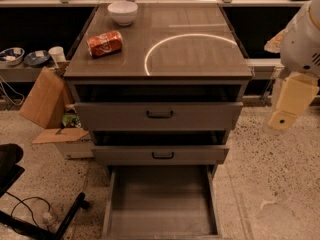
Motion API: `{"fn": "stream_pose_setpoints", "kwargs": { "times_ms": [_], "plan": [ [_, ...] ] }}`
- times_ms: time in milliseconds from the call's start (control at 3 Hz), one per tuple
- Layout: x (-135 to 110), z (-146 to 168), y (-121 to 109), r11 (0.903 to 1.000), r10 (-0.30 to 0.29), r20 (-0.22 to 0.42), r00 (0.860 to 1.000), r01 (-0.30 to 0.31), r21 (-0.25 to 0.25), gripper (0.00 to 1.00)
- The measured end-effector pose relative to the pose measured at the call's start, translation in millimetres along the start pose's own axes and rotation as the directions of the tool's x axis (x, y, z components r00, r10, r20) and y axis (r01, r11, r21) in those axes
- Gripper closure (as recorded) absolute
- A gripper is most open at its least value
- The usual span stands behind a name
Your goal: Close bottom drawer
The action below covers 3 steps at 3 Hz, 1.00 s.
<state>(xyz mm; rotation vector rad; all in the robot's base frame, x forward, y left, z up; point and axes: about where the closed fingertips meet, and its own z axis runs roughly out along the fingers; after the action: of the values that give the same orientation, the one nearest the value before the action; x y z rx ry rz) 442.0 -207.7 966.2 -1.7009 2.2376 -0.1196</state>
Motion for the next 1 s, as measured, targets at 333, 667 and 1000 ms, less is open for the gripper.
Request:
{"fn": "stream_pose_setpoints", "kwargs": {
  "times_ms": [333,667,1000],
  "plan": [
    [-12.9,12.4,19.8,0.9987,0.024,0.009,1.000,-0.024,0.045,0.00],
    [-16.9,66.6,42.8,0.9950,0.051,-0.018,0.999,-0.049,0.087,0.00],
    [-6.0,140.9,62.3,0.9929,0.078,-0.056,0.995,-0.073,0.094,0.00]
  ]
}}
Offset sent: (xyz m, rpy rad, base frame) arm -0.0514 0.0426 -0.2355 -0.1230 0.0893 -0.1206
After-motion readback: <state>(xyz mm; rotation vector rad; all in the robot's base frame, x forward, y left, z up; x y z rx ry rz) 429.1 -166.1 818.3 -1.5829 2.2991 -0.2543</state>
